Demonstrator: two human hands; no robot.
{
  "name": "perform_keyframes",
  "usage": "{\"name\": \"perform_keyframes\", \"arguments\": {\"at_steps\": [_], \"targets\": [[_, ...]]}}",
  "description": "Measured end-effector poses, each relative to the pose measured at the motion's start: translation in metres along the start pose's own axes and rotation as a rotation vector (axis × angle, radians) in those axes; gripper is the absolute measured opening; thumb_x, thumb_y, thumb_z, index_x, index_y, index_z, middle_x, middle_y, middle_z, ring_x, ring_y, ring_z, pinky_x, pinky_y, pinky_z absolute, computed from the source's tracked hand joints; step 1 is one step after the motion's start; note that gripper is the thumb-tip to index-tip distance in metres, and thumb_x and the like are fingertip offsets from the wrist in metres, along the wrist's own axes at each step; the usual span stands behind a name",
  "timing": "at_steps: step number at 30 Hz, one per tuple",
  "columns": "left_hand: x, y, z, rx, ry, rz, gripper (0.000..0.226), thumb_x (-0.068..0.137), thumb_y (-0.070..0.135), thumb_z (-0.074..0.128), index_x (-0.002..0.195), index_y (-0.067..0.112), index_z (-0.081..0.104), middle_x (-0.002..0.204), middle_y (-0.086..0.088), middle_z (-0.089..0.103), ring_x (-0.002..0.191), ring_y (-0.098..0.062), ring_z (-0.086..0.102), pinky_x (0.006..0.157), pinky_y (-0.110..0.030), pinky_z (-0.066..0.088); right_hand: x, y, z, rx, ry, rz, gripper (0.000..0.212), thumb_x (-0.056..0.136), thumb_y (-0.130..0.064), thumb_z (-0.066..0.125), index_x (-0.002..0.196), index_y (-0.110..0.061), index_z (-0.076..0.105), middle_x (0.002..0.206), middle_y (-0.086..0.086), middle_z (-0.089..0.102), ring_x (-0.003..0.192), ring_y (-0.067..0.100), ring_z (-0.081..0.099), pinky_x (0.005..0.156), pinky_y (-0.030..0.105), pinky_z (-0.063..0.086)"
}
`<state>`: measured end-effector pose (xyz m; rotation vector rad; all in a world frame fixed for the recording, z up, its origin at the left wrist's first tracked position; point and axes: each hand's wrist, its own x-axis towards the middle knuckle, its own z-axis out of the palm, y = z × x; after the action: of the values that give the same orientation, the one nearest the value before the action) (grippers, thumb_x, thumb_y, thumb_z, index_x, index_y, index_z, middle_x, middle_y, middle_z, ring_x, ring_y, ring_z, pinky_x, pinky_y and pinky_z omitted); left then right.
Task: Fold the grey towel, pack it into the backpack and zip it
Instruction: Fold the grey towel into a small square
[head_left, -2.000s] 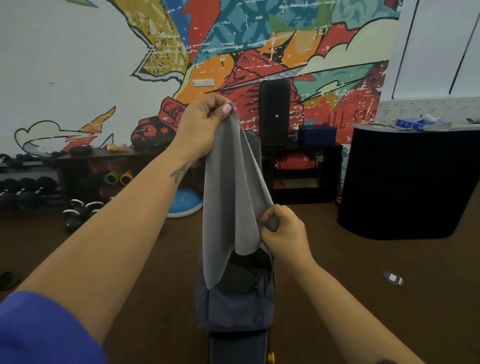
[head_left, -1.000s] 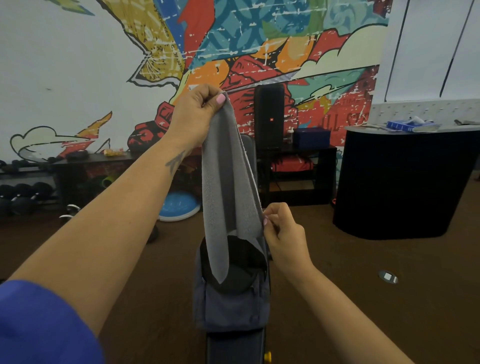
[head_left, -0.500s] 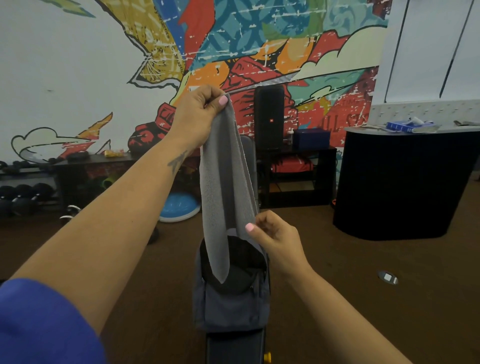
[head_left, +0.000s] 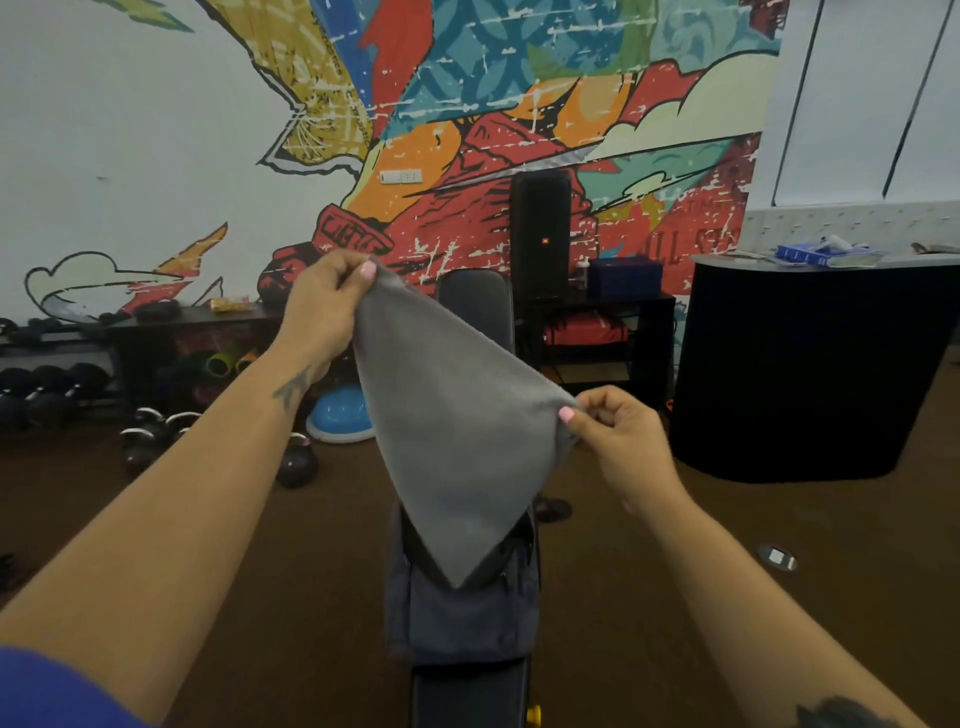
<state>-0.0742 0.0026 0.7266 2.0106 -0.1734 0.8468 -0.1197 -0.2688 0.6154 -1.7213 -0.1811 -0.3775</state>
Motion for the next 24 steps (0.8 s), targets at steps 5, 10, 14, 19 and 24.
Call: {"name": "perform_keyframes", "arguments": {"at_steps": [5, 10, 14, 19, 24], "targets": [[-0.026, -0.035, 0.002, -0.045, -0.011, -0.119, 0.017, 0.098, 0.025, 0.046, 0.102, 0.017, 0.060, 0.099, 0.002, 0.058, 0.090, -0.010, 0.050, 0.071, -0.021, 0.041, 0.016, -0.008, -0.014, 0.014, 0.026, -0.016, 0.010, 0.087, -0.009, 0.065, 0.088, -0.018, 0.060, 0.079, -0.004, 0.068, 0.075, 0.007, 0.064, 0.069, 0.020, 0.053], [-0.044, -0.050, 0.005, -0.145, -0.064, -0.185, 0.016, 0.099, 0.028, 0.043, 0.093, 0.020, 0.056, 0.094, 0.003, 0.056, 0.086, -0.010, 0.049, 0.080, -0.031, 0.044, 0.025, -0.007, -0.021, 0.021, 0.031, 0.012, 0.009, 0.089, -0.011, 0.063, 0.088, -0.019, 0.061, 0.083, -0.001, 0.070, 0.082, 0.013, 0.064, 0.077, 0.026, 0.052], [-0.049, -0.052, 0.005, -0.169, -0.098, -0.196, 0.020, 0.100, 0.029, 0.041, 0.085, 0.027, 0.055, 0.092, 0.001, 0.054, 0.084, -0.015, 0.047, 0.074, -0.035, 0.041, 0.026, -0.006, -0.022, 0.072, 0.024, 0.039, 0.009, 0.092, -0.014, 0.059, 0.086, -0.020, 0.062, 0.087, 0.001, 0.068, 0.087, 0.016, 0.062, 0.082, 0.034, 0.051], [-0.056, -0.052, 0.014, -0.223, -0.147, -0.255, 0.021, 0.101, 0.027, 0.039, 0.085, 0.027, 0.053, 0.095, 0.001, 0.055, 0.087, -0.014, 0.051, 0.075, -0.031, 0.046, 0.029, -0.011, -0.021, 0.111, 0.123, 0.051, 0.013, 0.097, -0.017, 0.052, 0.088, -0.023, 0.060, 0.091, -0.001, 0.063, 0.088, 0.014, 0.057, 0.078, 0.030, 0.050], [-0.061, -0.052, 0.022, -0.340, -0.147, -0.359, 0.021, 0.101, 0.030, 0.039, 0.089, 0.025, 0.055, 0.100, -0.002, 0.056, 0.090, -0.019, 0.050, 0.070, -0.031, 0.044, 0.030, -0.011, -0.024, -0.045, 0.209, 0.064, 0.010, 0.096, -0.015, 0.054, 0.092, -0.016, 0.063, 0.088, -0.002, 0.064, 0.082, 0.010, 0.058, 0.066, 0.020, 0.046]]}}
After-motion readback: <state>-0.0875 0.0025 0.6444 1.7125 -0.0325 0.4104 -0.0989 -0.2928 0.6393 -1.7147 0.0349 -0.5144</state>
